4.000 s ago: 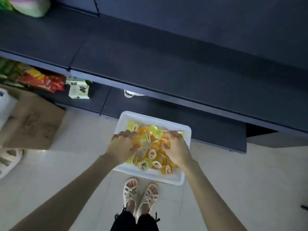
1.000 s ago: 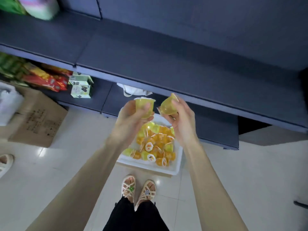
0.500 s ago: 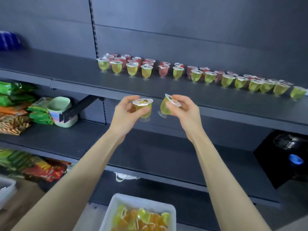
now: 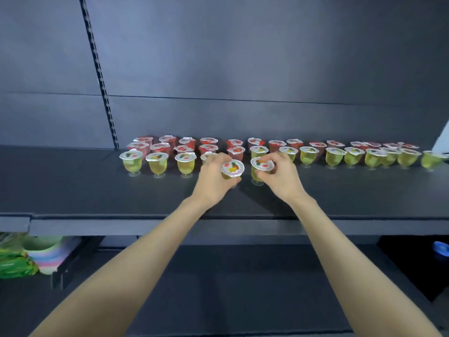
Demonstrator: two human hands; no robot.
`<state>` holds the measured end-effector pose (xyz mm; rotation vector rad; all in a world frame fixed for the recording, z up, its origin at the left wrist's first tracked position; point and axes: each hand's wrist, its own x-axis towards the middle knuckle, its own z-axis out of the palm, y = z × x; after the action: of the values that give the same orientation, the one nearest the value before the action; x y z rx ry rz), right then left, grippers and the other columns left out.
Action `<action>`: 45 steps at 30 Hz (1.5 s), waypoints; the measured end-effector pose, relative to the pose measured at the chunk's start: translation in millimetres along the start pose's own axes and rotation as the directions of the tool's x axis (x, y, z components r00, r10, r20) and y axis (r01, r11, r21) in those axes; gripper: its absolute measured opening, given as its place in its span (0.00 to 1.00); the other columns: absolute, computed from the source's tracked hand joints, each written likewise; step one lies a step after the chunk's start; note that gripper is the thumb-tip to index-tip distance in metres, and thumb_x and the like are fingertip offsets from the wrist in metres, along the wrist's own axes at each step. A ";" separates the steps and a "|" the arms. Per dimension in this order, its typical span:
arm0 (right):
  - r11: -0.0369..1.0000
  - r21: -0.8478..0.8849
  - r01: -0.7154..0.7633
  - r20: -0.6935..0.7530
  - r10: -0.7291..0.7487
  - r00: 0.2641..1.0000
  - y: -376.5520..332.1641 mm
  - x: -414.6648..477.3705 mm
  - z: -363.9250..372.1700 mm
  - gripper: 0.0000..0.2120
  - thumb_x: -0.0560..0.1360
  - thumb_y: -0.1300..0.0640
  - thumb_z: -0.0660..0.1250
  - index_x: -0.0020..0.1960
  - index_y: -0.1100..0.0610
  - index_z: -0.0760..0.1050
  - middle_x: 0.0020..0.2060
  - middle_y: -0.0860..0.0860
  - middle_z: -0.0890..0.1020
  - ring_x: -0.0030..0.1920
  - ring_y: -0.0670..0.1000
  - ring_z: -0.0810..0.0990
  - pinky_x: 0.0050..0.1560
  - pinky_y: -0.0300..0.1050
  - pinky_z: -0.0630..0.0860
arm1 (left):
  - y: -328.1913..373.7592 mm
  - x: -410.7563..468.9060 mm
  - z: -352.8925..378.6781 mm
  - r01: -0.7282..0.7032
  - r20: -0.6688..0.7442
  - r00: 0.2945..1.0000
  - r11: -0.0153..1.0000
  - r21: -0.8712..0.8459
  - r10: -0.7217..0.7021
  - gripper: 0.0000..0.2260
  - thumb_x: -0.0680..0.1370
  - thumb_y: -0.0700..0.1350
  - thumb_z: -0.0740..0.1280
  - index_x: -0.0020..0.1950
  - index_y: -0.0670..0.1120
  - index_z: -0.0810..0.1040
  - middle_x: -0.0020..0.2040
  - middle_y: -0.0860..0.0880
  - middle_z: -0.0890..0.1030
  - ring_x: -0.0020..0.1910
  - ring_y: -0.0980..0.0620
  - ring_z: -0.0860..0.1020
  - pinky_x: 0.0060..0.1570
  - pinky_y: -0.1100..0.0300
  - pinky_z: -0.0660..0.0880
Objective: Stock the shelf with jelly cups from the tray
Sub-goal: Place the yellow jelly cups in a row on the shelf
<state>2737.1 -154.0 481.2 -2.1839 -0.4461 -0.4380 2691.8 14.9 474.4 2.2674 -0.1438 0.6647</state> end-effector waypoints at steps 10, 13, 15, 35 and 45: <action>0.977 -0.206 0.061 0.101 -0.041 0.994 34.0 42.5 6.9 0.15 0.75 0.63 0.67 0.61 0.58 0.73 0.62 0.55 0.67 0.61 0.53 0.71 0.58 0.34 0.65 | -8.7 37.7 40.8 0.005 0.021 1.000 0.989 0.145 -0.008 0.19 0.76 0.43 0.69 0.65 0.42 0.71 0.62 0.44 0.70 0.57 0.45 0.74 0.54 0.60 0.70; 0.974 -0.204 0.102 0.136 -0.075 0.988 42.0 49.2 7.3 0.14 0.76 0.62 0.66 0.61 0.59 0.72 0.61 0.55 0.67 0.58 0.51 0.72 0.57 0.34 0.66 | -4.7 42.0 48.8 0.046 -0.004 0.999 0.985 0.166 -0.046 0.18 0.77 0.43 0.68 0.65 0.42 0.70 0.63 0.43 0.68 0.57 0.44 0.75 0.55 0.59 0.71; 0.971 -0.210 0.113 0.148 -0.083 0.985 45.3 51.1 5.6 0.14 0.77 0.62 0.65 0.62 0.59 0.72 0.62 0.55 0.66 0.56 0.50 0.71 0.57 0.36 0.68 | -2.6 43.8 53.1 0.080 -0.021 0.997 0.982 0.171 -0.078 0.17 0.77 0.44 0.68 0.64 0.42 0.70 0.64 0.42 0.68 0.57 0.44 0.75 0.55 0.58 0.71; 0.928 -0.245 0.281 0.230 -0.226 0.947 16.5 -26.2 -52.6 0.16 0.76 0.56 0.66 0.63 0.58 0.73 0.65 0.53 0.70 0.65 0.55 0.68 0.62 0.51 0.70 | 57.2 -50.1 5.7 -0.038 0.032 0.999 0.858 0.512 0.025 0.18 0.77 0.48 0.66 0.64 0.42 0.73 0.60 0.41 0.76 0.60 0.40 0.72 0.56 0.46 0.71; 0.911 -0.138 0.389 0.178 -0.364 0.914 34.3 -174.0 -13.8 0.15 0.77 0.57 0.65 0.62 0.60 0.74 0.63 0.54 0.73 0.63 0.55 0.68 0.56 0.47 0.70 | 15.9 -209.9 6.6 -0.073 0.014 0.997 0.836 0.543 0.079 0.16 0.75 0.42 0.69 0.60 0.39 0.76 0.52 0.40 0.78 0.48 0.37 0.77 0.46 0.46 0.73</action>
<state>2598.4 -213.3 387.0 -2.3064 -0.9562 -0.5398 2509.7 -21.3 375.0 2.8174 -0.0405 0.8395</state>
